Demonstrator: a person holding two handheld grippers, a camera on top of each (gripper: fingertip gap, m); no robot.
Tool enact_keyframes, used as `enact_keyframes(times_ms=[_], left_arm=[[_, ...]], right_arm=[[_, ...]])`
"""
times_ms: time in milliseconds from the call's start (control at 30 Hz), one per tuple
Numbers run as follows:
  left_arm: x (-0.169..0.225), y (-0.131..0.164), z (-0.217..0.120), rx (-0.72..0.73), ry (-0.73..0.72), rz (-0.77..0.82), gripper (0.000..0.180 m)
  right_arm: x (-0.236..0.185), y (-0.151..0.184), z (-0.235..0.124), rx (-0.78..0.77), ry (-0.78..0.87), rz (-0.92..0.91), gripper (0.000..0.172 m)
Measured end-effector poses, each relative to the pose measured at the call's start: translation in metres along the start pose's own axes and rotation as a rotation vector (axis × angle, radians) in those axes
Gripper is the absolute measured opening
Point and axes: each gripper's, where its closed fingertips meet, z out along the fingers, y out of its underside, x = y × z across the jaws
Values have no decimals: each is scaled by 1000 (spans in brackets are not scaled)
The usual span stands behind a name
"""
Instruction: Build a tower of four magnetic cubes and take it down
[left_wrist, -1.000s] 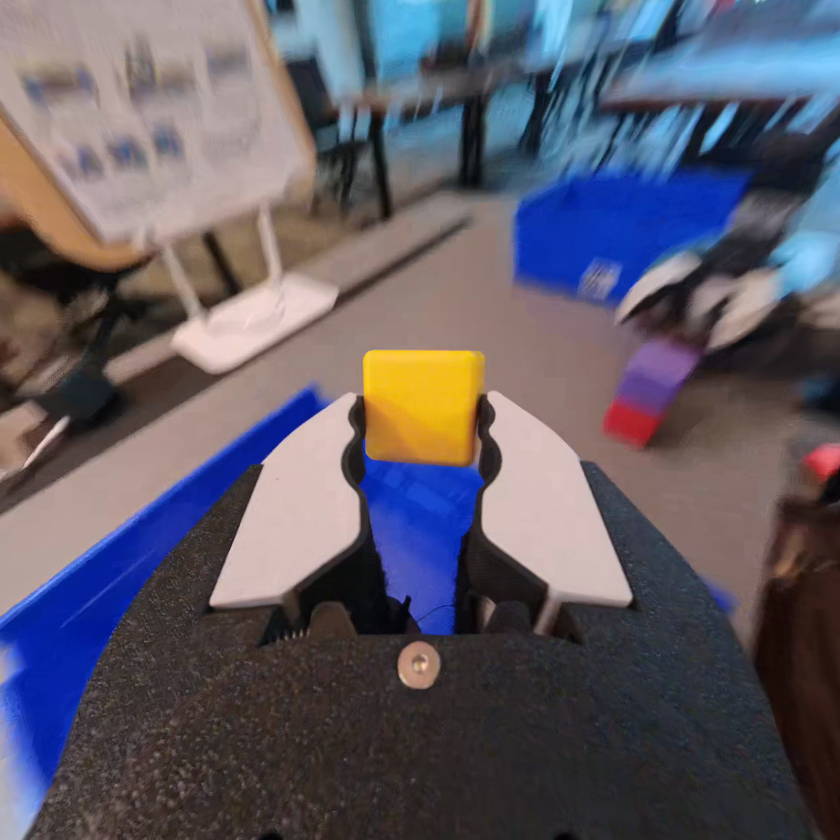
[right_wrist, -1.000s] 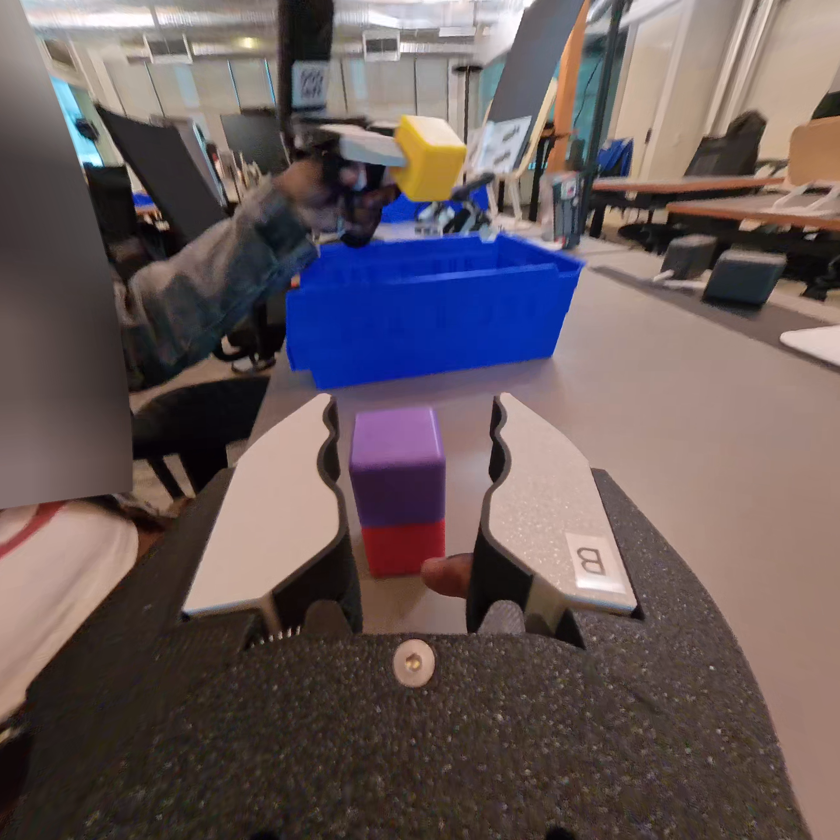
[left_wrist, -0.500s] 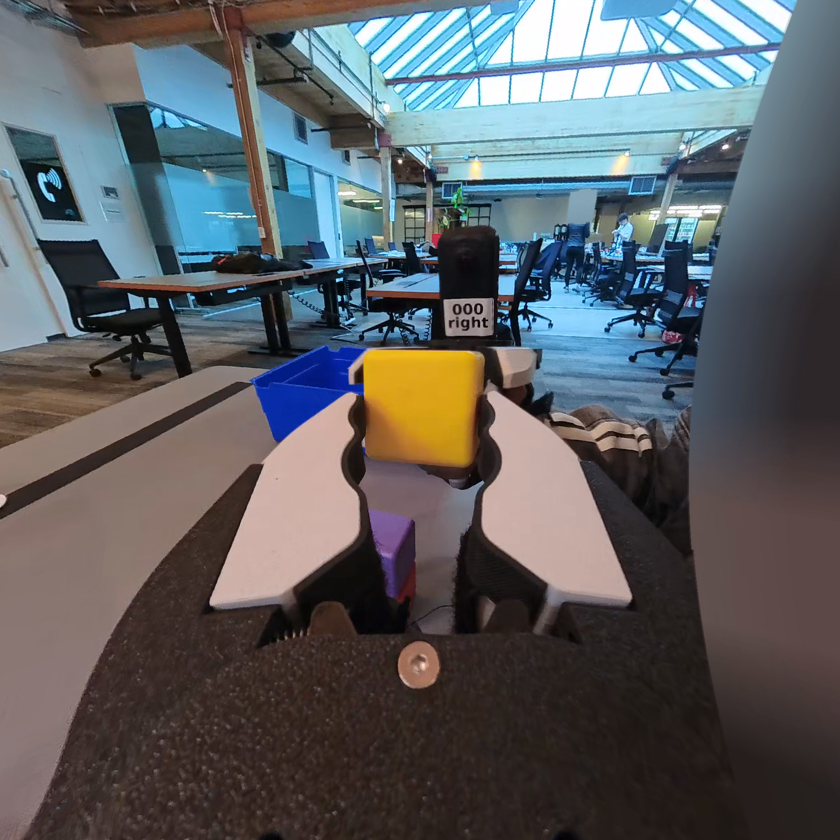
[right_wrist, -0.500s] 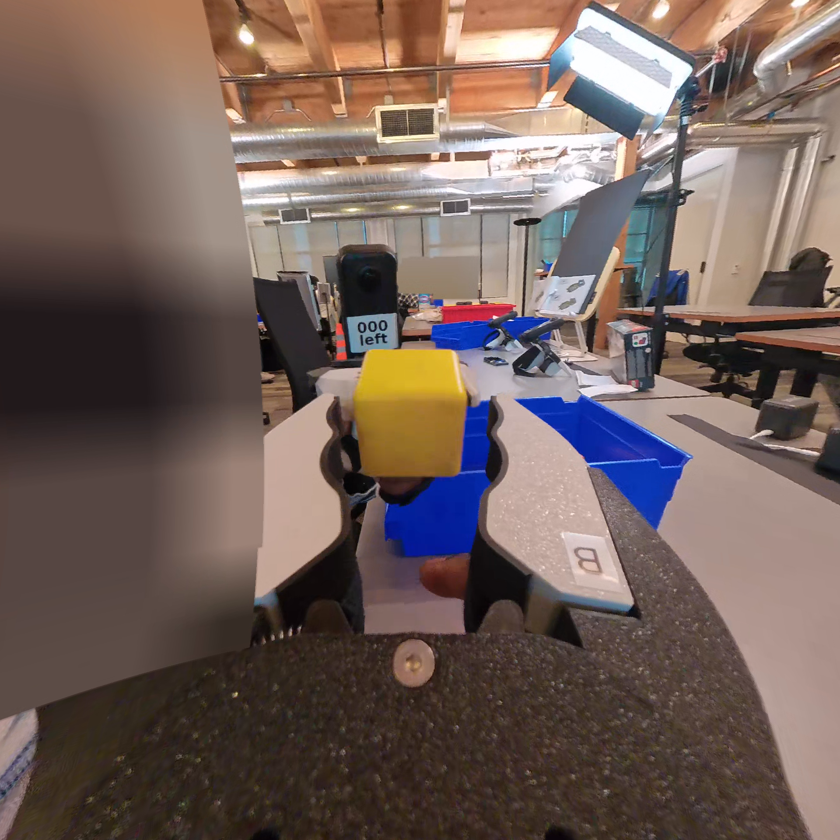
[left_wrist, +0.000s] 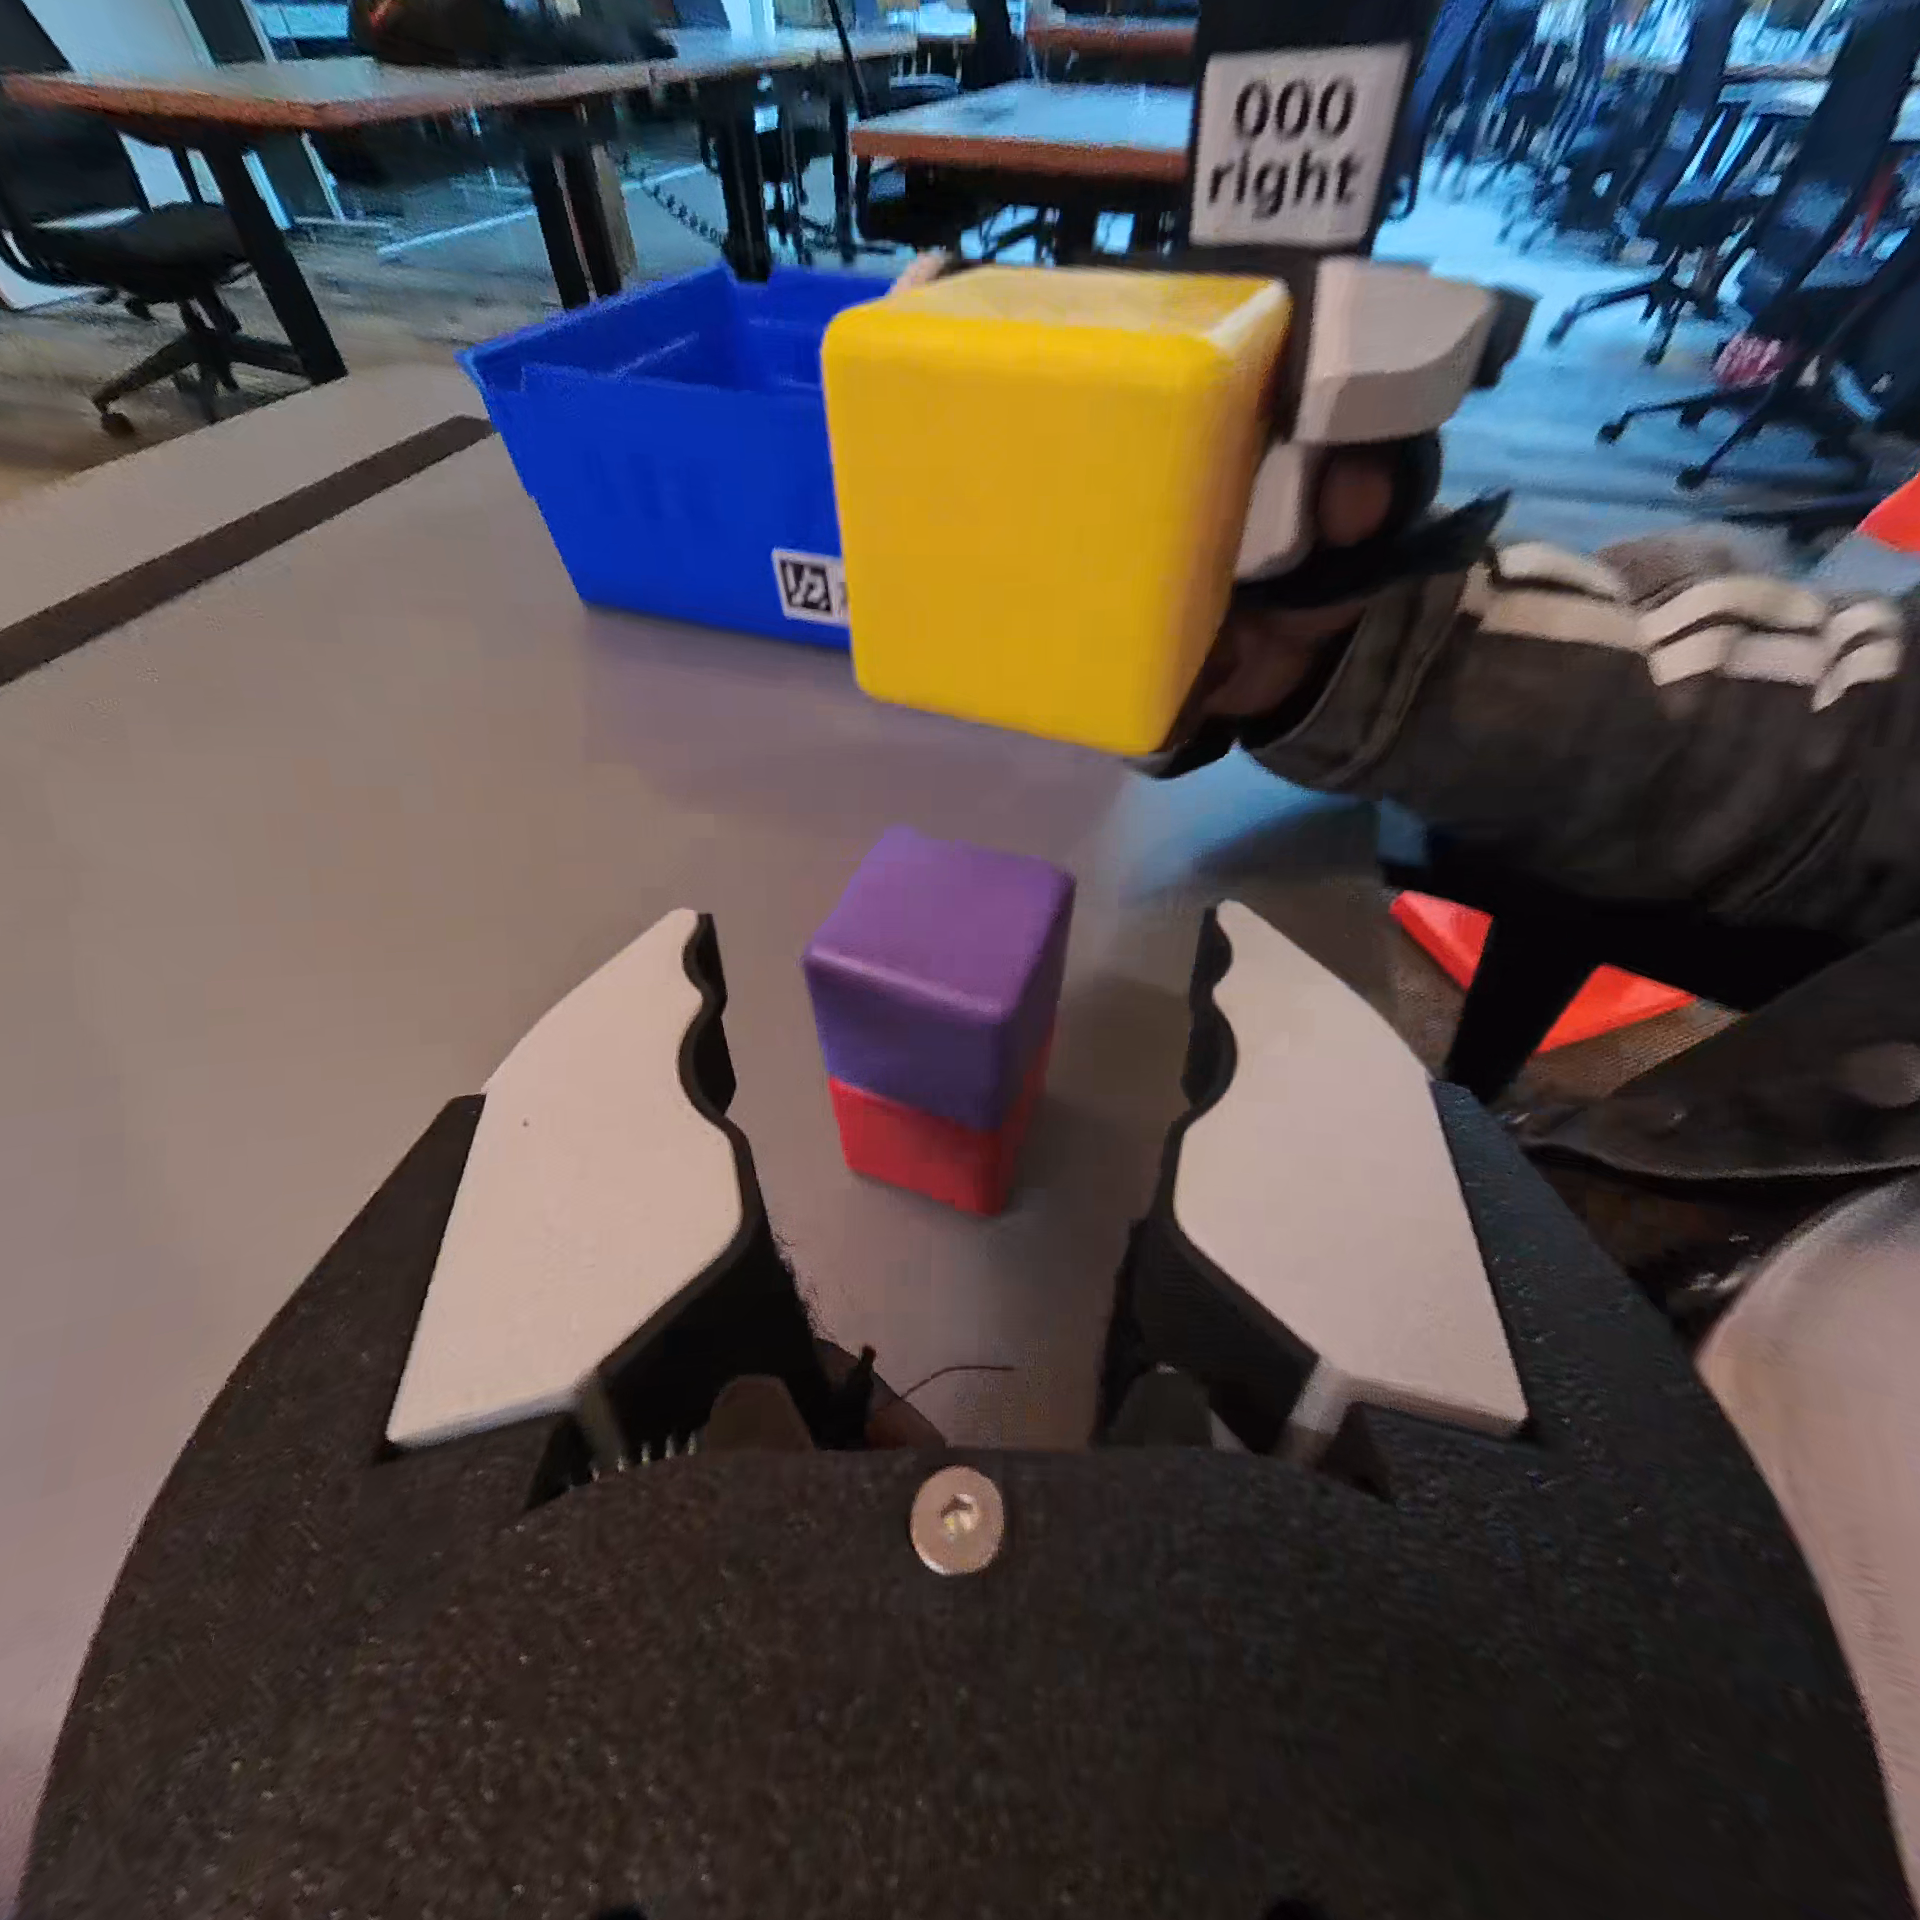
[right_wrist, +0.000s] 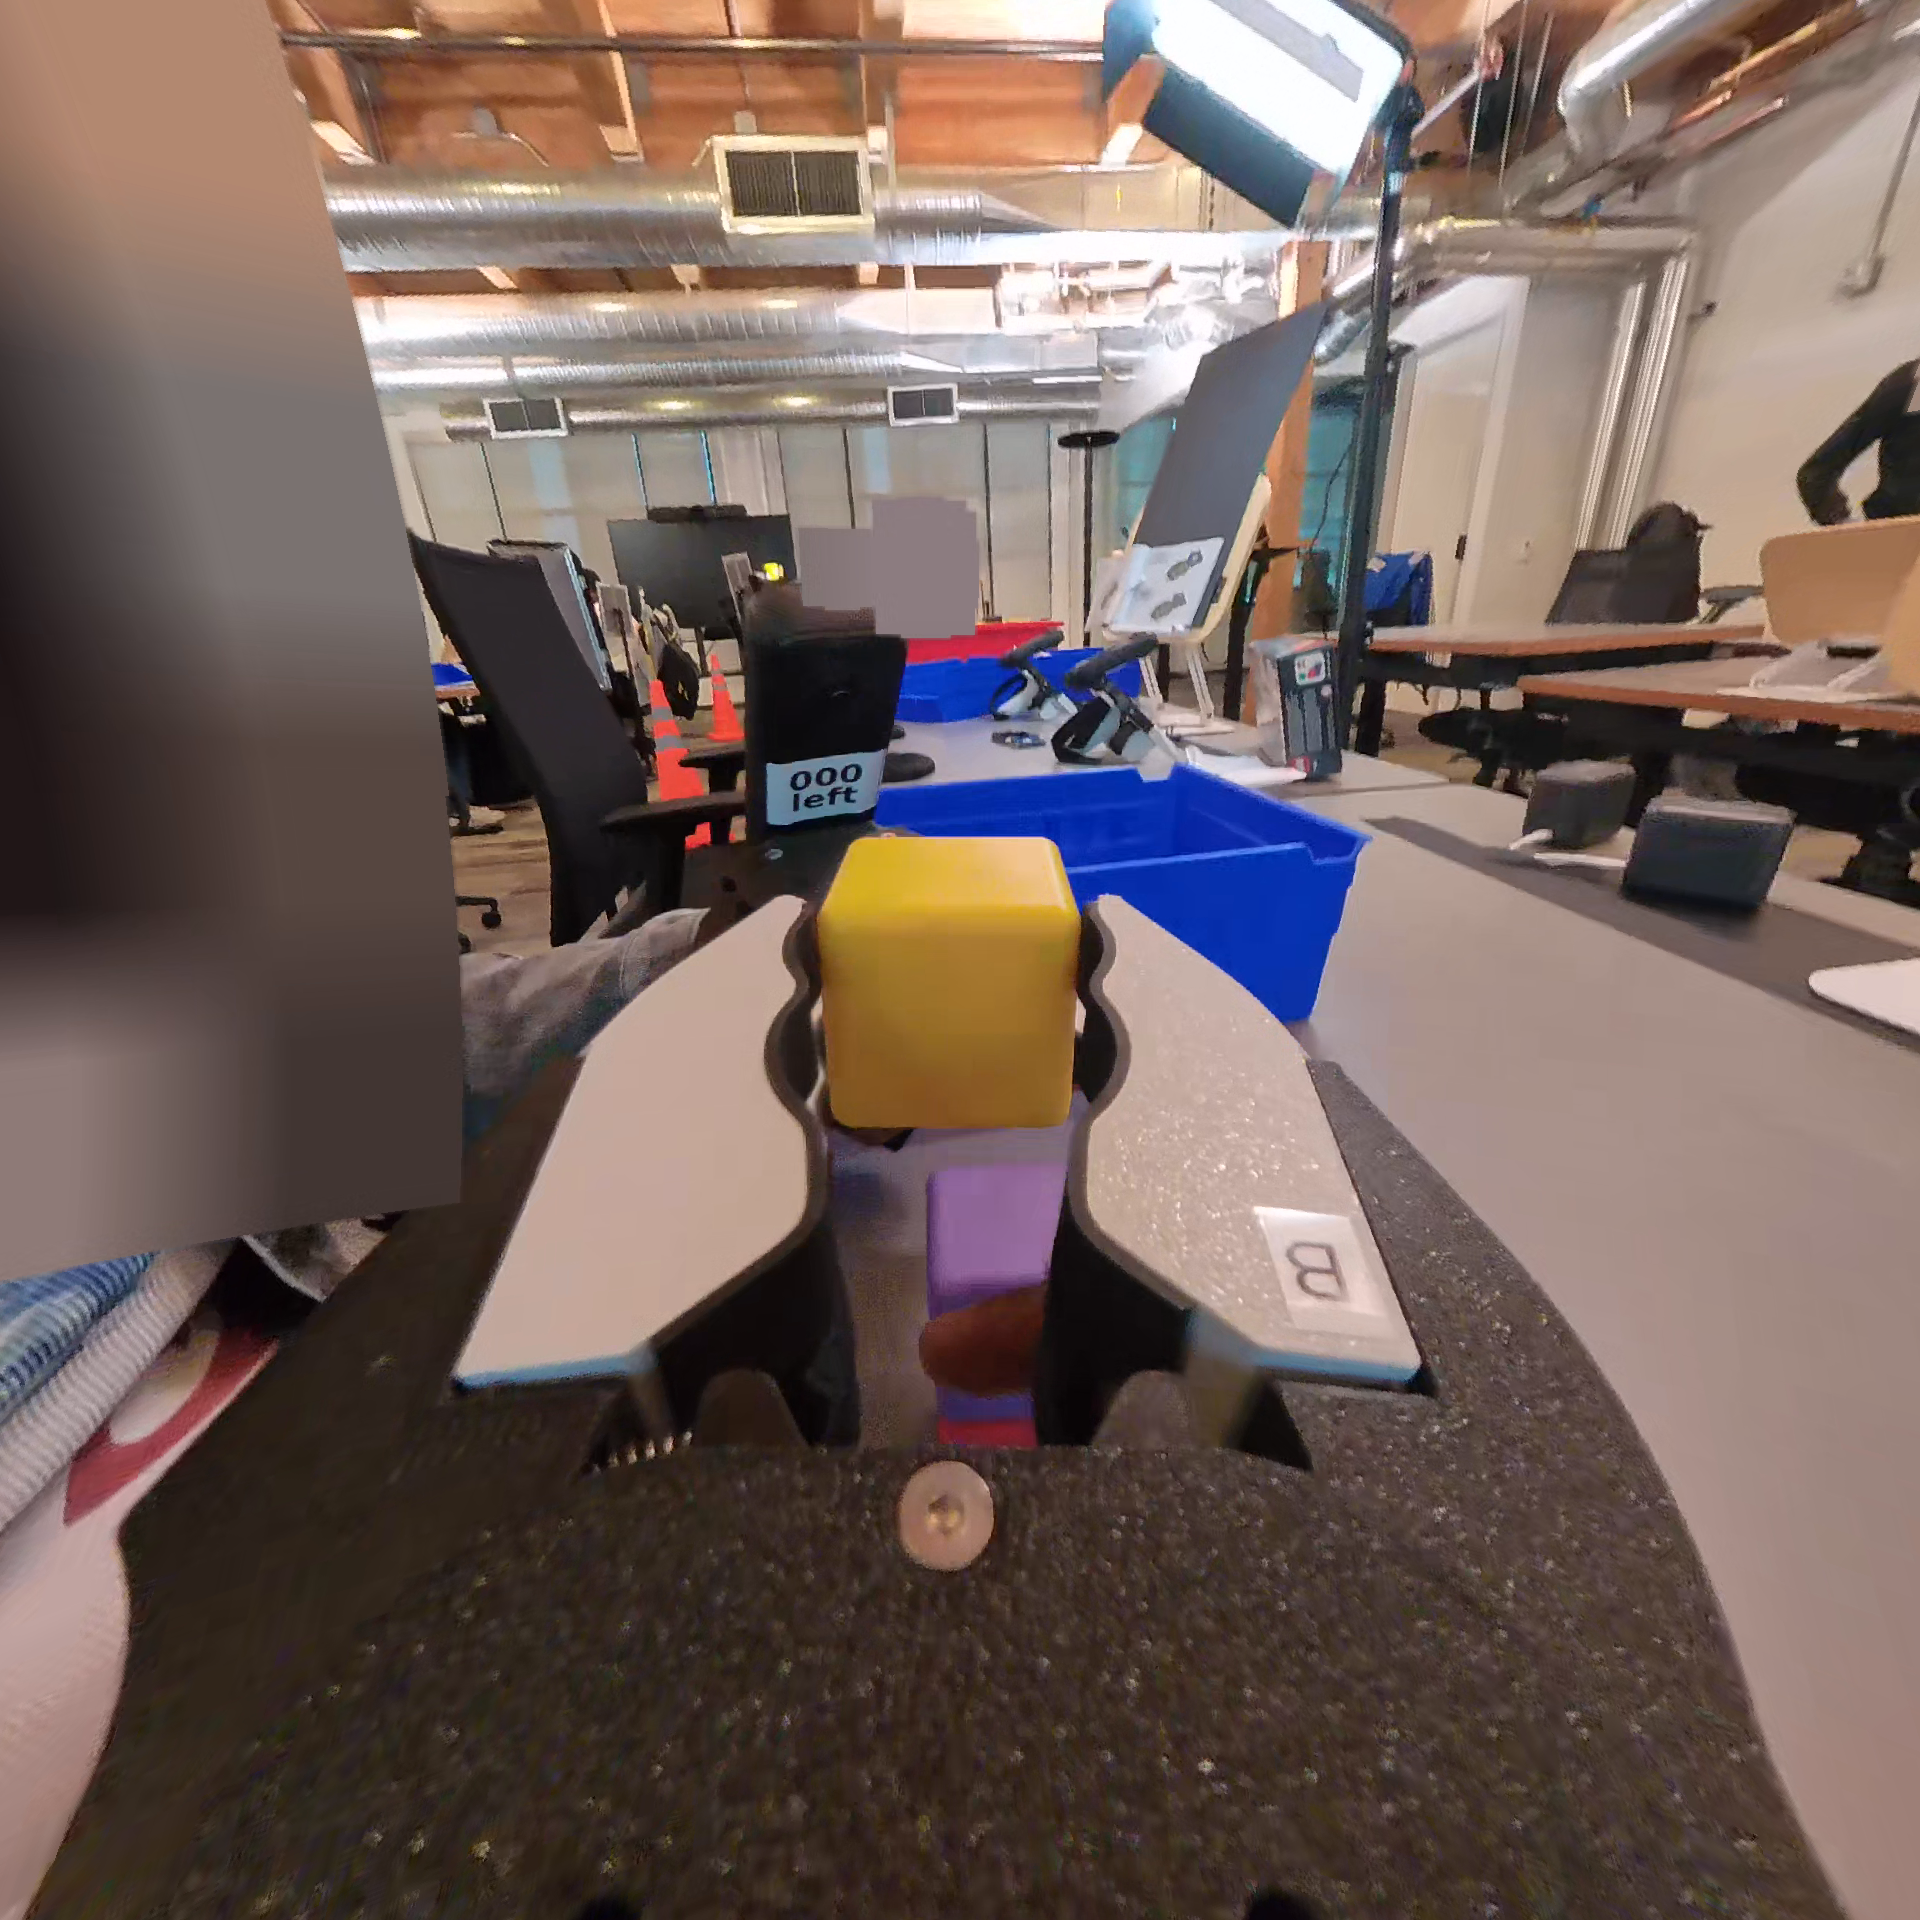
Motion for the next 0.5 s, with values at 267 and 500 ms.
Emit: enact_keyframes(times_ms=[267,500], left_arm=[[1,29,22,-71,62,86,51],[13,30,20,-68,140,107,51]], right_arm=[[9,34,0,-100,-12,-11,48],[-3,44,1,-142,-98,-35,48]])
